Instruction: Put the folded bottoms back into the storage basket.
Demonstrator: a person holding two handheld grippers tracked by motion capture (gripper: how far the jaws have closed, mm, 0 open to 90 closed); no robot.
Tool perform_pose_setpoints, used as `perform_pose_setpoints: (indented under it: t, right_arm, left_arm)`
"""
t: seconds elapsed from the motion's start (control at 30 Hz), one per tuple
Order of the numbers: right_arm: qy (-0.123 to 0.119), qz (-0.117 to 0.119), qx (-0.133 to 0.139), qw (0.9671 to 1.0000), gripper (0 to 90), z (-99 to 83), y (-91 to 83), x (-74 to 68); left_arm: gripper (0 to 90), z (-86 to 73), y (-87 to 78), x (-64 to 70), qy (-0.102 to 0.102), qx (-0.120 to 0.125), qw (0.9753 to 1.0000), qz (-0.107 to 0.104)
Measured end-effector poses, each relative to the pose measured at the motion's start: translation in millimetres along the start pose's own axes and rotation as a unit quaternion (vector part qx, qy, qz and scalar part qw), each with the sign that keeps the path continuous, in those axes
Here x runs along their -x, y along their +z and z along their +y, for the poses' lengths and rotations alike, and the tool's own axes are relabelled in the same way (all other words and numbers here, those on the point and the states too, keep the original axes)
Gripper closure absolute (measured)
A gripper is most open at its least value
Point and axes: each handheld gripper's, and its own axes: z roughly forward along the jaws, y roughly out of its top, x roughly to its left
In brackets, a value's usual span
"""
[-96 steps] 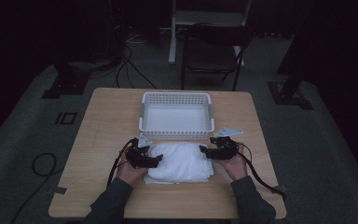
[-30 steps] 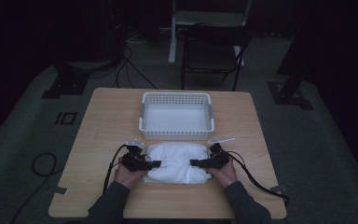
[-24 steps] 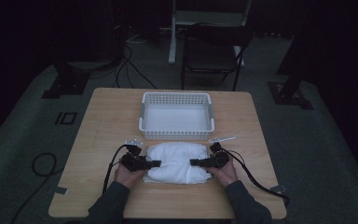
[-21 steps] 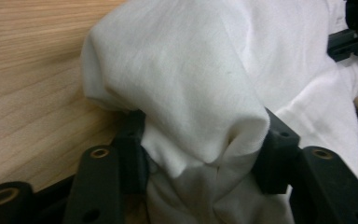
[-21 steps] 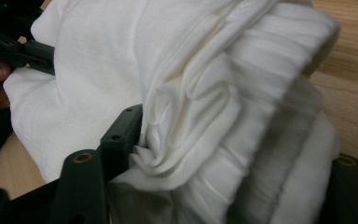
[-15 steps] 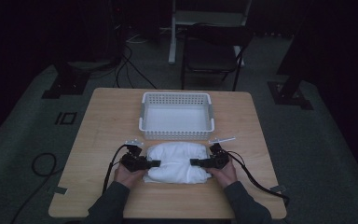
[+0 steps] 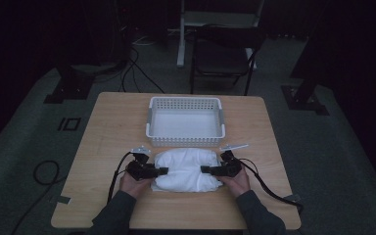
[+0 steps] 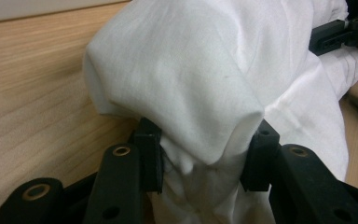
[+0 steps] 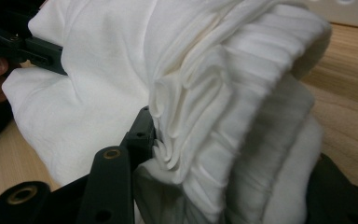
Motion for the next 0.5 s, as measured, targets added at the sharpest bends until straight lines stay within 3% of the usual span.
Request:
perform_pose_setpoints:
  t: [0.5]
  right_arm:
    - [-0.005,-0.002,0.013,0.9999,52.8,2.8,-9.1,-5.2]
  left_arm:
    - [59.3,4.3,-8.9,9.2,0.013,0.011,0.9998,0.008]
